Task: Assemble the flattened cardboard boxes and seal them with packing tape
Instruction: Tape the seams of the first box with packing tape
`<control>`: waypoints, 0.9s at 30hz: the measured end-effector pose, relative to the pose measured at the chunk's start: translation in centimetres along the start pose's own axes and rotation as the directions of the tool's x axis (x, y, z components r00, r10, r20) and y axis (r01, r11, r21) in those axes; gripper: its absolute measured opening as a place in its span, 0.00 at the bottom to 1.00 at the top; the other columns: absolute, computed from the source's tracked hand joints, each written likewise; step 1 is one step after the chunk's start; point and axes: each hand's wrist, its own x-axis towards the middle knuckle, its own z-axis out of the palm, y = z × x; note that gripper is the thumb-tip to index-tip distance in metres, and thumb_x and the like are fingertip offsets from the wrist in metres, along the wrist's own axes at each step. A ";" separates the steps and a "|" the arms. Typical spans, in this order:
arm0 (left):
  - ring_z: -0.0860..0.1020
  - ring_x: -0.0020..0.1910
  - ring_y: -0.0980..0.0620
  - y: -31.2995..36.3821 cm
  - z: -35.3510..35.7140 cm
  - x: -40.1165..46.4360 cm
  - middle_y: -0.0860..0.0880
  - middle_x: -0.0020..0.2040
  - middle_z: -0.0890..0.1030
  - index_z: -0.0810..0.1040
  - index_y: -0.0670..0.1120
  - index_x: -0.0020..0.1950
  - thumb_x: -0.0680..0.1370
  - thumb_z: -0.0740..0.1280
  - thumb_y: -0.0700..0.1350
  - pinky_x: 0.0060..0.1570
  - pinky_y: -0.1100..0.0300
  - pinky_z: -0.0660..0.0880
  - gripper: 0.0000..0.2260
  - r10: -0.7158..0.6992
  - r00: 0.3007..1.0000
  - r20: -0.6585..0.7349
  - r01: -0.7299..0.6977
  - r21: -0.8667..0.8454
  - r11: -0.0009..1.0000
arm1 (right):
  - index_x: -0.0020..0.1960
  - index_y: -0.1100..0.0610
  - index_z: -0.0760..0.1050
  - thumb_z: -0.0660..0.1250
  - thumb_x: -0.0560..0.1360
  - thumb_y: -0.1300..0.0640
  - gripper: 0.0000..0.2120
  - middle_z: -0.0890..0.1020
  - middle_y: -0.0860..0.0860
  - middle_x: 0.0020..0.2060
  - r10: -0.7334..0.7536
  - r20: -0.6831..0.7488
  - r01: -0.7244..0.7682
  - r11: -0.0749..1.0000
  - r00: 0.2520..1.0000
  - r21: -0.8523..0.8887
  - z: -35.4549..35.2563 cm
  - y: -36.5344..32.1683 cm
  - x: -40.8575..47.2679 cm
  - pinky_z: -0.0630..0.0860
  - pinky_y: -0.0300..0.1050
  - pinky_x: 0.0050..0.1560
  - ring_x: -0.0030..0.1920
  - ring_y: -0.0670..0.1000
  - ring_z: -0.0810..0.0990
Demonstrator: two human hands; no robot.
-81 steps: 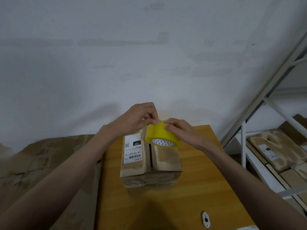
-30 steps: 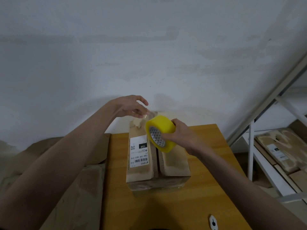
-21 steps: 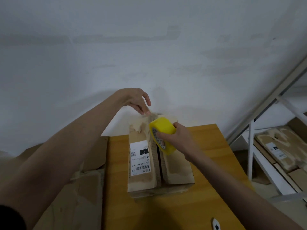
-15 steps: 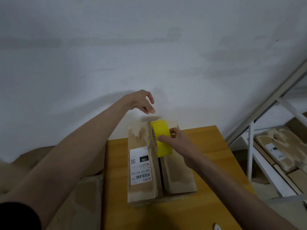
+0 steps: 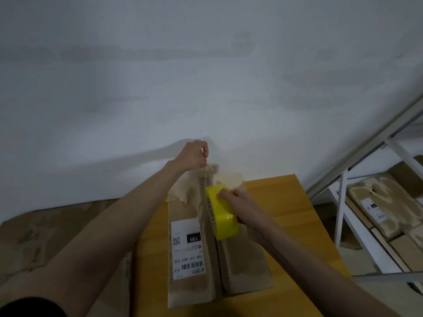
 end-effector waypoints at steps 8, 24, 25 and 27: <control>0.79 0.36 0.43 -1.7 1.4 0.5 0.48 0.32 0.75 0.74 0.44 0.36 0.67 0.70 0.25 0.48 0.45 0.81 0.14 -0.042 0.999 -0.020 0.042 0.018 0.999 | 0.48 0.57 0.74 0.68 0.72 0.43 0.18 0.76 0.57 0.43 0.025 0.088 -0.023 0.999 0.996 -0.029 -0.3 0.0 1.0 0.71 0.52 0.46 0.44 0.56 0.77; 0.82 0.45 0.46 -4.8 3.6 0.5 0.41 0.43 0.85 0.83 0.41 0.39 0.70 0.71 0.29 0.45 0.59 0.77 0.07 0.036 0.998 0.041 -0.043 0.177 0.983 | 0.53 0.52 0.78 0.68 0.79 0.51 0.06 0.83 0.56 0.57 0.021 0.127 -0.019 1.000 0.992 -0.017 -0.8 0.3 1.0 0.77 0.59 0.62 0.57 0.57 0.83; 0.82 0.45 0.46 -4.9 3.5 0.3 0.41 0.43 0.84 0.85 0.40 0.39 0.70 0.71 0.29 0.45 0.56 0.77 0.08 0.072 0.997 0.027 -0.075 0.166 0.983 | 0.53 0.51 0.78 0.69 0.78 0.50 0.07 0.83 0.55 0.57 0.009 0.125 -0.006 1.000 0.992 -0.025 -0.8 0.3 0.9 0.77 0.60 0.63 0.57 0.56 0.82; 0.80 0.46 0.46 -5.2 3.2 -0.2 0.41 0.45 0.82 0.86 0.40 0.40 0.71 0.73 0.31 0.47 0.55 0.76 0.05 0.142 0.990 0.022 -0.143 0.181 0.973 | 0.56 0.51 0.77 0.71 0.76 0.49 0.11 0.82 0.54 0.59 -0.011 0.111 0.015 0.999 0.994 -0.035 -0.6 0.6 0.7 0.76 0.60 0.63 0.58 0.55 0.82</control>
